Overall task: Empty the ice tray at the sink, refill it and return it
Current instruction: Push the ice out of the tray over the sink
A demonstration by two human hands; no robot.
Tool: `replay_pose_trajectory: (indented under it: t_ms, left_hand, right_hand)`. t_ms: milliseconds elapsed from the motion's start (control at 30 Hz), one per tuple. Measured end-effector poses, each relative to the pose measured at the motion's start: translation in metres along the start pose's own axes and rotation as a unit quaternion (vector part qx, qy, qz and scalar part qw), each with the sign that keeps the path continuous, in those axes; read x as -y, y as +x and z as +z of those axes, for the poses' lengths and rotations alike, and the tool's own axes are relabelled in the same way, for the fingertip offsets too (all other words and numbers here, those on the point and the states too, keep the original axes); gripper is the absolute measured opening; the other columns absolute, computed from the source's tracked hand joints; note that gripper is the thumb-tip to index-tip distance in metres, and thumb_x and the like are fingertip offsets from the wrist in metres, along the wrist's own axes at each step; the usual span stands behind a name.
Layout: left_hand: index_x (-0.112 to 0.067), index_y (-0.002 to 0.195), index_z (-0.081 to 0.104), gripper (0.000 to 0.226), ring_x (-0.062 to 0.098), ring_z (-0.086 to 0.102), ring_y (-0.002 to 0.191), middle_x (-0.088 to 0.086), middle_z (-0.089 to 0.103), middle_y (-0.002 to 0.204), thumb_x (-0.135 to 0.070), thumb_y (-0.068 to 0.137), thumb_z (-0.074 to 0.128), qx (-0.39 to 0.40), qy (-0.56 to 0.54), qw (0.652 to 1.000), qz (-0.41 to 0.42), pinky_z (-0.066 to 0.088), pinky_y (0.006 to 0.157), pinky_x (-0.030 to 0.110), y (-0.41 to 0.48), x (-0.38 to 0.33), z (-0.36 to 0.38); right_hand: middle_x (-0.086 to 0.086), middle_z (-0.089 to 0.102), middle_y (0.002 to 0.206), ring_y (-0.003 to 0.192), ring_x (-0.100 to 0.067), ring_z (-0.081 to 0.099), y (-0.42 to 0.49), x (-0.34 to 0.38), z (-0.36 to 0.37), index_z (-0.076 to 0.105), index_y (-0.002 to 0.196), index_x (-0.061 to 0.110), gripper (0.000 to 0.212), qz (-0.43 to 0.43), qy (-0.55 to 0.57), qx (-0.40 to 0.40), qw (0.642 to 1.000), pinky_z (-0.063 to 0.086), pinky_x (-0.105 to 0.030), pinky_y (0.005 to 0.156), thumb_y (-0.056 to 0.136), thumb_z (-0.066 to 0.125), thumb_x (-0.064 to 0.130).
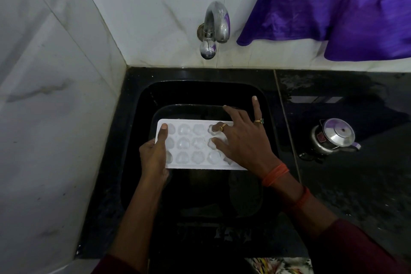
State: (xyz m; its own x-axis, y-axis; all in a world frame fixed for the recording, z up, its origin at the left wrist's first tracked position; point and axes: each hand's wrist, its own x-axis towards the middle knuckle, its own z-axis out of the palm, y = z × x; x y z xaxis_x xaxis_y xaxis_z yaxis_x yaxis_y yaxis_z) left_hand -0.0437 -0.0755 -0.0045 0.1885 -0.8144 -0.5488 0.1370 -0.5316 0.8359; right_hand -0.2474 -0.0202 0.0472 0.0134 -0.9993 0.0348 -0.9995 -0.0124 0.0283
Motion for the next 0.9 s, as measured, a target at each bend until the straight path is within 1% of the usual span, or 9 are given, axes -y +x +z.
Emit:
replay_pose_trajectory:
  t_ms: [133,200,300,400,467,600,733,800,900]
  left_hand:
    - [-0.009,0.077,0.068,0.036,0.017,0.074,0.060,-0.002,0.074,0.067,-0.043,0.085,0.075,0.005,-0.007,1.000,-0.002,0.055,0.047,0.028,-0.002,0.001,0.000]
    - [-0.009,0.077,0.067,0.036,0.016,0.073,0.059,-0.002,0.074,0.067,-0.043,0.085,0.075,0.002,-0.011,1.000,-0.007,0.055,0.046,0.028,-0.003,-0.001,0.001]
    - [-0.009,0.077,0.066,0.036,0.015,0.073,0.058,-0.003,0.074,0.065,-0.043,0.085,0.075,0.006,-0.010,1.000,-0.007,0.054,0.044,0.027,-0.003,-0.001,0.001]
    - [-0.010,0.076,0.066,0.035,0.013,0.072,0.055,-0.006,0.073,0.063,-0.043,0.086,0.074,0.011,-0.007,1.000,0.001,0.052,0.042,0.025,-0.005,-0.001,0.001]
    - [-0.010,0.076,0.065,0.035,0.012,0.072,0.055,-0.006,0.073,0.062,-0.043,0.086,0.074,0.008,-0.009,1.000,0.001,0.052,0.042,0.025,-0.006,-0.001,0.000]
    - [-0.010,0.075,0.065,0.036,0.014,0.072,0.057,-0.004,0.073,0.064,-0.043,0.085,0.075,0.003,-0.005,1.000,-0.006,0.054,0.044,0.026,-0.005,0.000,-0.001]
    - [-0.011,0.078,0.067,0.034,0.013,0.073,0.059,-0.005,0.074,0.065,-0.043,0.085,0.075,-0.002,-0.007,1.000,-0.005,0.055,0.046,0.026,-0.003,0.000,-0.002]
    - [-0.011,0.076,0.067,0.034,0.013,0.073,0.059,-0.006,0.073,0.064,-0.043,0.086,0.075,-0.005,-0.003,1.000,-0.001,0.055,0.047,0.026,-0.002,0.000,-0.003]
    - [-0.011,0.072,0.064,0.036,0.010,0.071,0.054,-0.008,0.071,0.059,-0.042,0.086,0.074,-0.007,-0.002,1.000,0.006,0.054,0.045,0.024,-0.002,0.000,-0.005]
  right_hand:
    - [-0.003,0.062,0.134,0.122,-0.021,0.058,-0.001,-0.001,-0.001,0.077,0.099,0.035,0.032,0.001,0.040,-0.044,0.998,-0.009,-0.055,0.122,0.085,0.063,0.061]
    - [-0.002,0.064,0.131,0.118,-0.021,0.060,0.000,-0.001,-0.001,0.078,0.094,0.034,0.031,-0.002,0.048,-0.053,0.997,-0.005,-0.055,0.122,0.082,0.067,0.060]
    - [-0.002,0.062,0.134,0.122,-0.020,0.058,0.001,-0.001,-0.001,0.079,0.094,0.036,0.029,-0.008,0.035,-0.042,0.998,0.001,-0.059,0.122,0.083,0.064,0.058]
    - [-0.001,0.058,0.139,0.128,-0.018,0.053,0.000,-0.001,0.001,0.079,0.096,0.037,0.029,-0.013,0.018,-0.026,0.999,-0.002,-0.058,0.123,0.087,0.059,0.057]
    - [0.000,0.060,0.137,0.125,-0.018,0.055,-0.001,-0.001,0.003,0.079,0.098,0.037,0.029,-0.009,0.035,-0.037,0.999,-0.002,-0.056,0.123,0.085,0.063,0.058]
    - [0.001,0.066,0.126,0.112,-0.019,0.063,-0.003,-0.001,0.005,0.078,0.089,0.029,0.025,0.003,0.080,-0.085,0.993,0.001,-0.054,0.123,0.078,0.075,0.052]
    - [0.001,0.066,0.125,0.107,-0.017,0.066,-0.007,0.000,0.007,0.075,0.091,0.028,0.023,-0.021,0.127,-0.125,0.984,0.010,-0.058,0.122,0.082,0.068,0.047]
    - [0.000,0.065,0.126,0.107,-0.016,0.066,-0.010,-0.001,0.010,0.074,0.092,0.027,0.020,-0.042,0.137,-0.129,0.981,0.010,-0.059,0.122,0.083,0.068,0.045]
    - [-0.002,0.063,0.129,0.110,-0.017,0.065,-0.015,-0.003,0.013,0.074,0.092,0.028,0.020,-0.059,0.131,-0.115,0.983,0.009,-0.060,0.122,0.083,0.071,0.045]
